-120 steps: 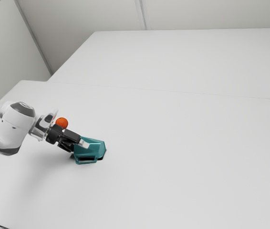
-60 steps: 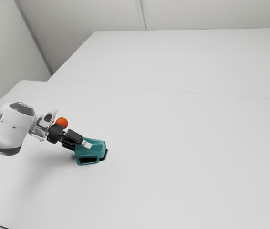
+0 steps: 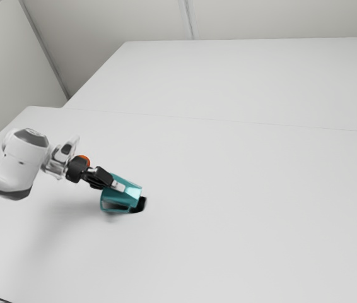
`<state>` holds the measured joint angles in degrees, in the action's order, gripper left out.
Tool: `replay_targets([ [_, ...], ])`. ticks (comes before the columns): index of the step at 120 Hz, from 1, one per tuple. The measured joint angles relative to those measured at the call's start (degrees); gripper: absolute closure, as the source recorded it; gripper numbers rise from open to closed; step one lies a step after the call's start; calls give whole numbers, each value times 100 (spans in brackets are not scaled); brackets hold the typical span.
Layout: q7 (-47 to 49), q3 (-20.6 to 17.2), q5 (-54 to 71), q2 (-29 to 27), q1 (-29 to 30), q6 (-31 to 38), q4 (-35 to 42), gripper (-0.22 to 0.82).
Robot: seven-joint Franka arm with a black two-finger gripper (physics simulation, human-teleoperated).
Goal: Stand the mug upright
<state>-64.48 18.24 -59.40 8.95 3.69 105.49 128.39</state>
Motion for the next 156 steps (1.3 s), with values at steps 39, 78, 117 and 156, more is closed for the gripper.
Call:
replay_targets([
  [39, 42, -523, 152, -104, -262, 181, -923, 77],
  [78, 676, -965, 2767, -643, -784, 1149, -1197, 78],
  [117, 1640, -982, 4856, -869, -1520, 2216, -501, 78],
  [156, 2392, -904, 5751, -945, -2209, 2772, 37, 78],
])
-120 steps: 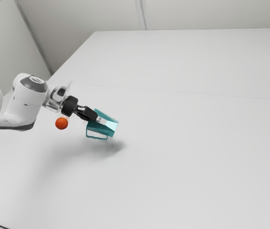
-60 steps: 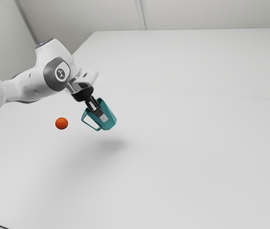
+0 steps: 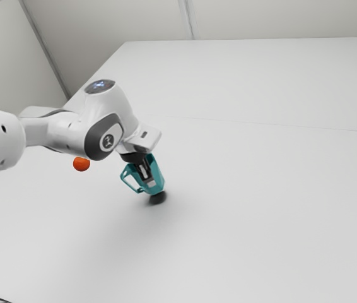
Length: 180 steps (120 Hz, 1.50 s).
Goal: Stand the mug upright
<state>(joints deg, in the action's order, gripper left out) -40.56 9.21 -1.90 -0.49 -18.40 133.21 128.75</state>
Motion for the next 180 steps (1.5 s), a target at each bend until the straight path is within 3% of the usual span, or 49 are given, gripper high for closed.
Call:
replay_targets([
  [14, 213, 81, 170, -232, -62, 66, 266, 77],
  [30, 413, 119, 298, -412, 1054, 105, 429, 78],
  [37, 491, 120, 346, -441, 1247, 119, 444, 78],
  [62, 792, 115, 631, -456, 823, 175, 428, 78],
  [141, 1337, 114, 633, 467, 703, 483, -60, 78],
  [180, 1452, 111, 560, 623, 613, 606, -105, 78],
])
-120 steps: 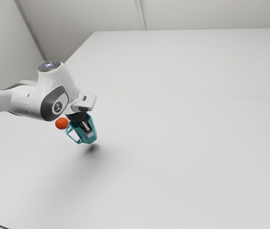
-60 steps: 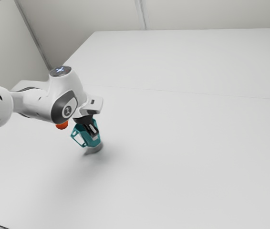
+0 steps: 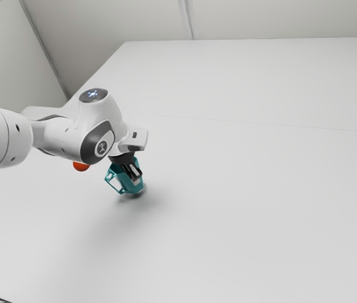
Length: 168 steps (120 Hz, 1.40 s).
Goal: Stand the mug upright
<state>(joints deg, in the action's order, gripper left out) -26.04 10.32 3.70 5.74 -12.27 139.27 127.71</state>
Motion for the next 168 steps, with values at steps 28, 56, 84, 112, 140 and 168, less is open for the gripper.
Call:
replay_targets([
  [28, -7, -4, -62, 2, 2, 35, 2, 66],
  [56, -33, -4, -82, -2, 5, 43, -6, 47],
  [84, -50, -4, -88, -85, 0, 39, -57, 34],
  [112, -43, -9, -171, -381, -49, -232, -287, 29],
  [140, 69, -43, -292, -337, -50, -1394, -1759, 18],
  [168, 456, -319, -465, 650, 438, -3391, -4080, 6],
])
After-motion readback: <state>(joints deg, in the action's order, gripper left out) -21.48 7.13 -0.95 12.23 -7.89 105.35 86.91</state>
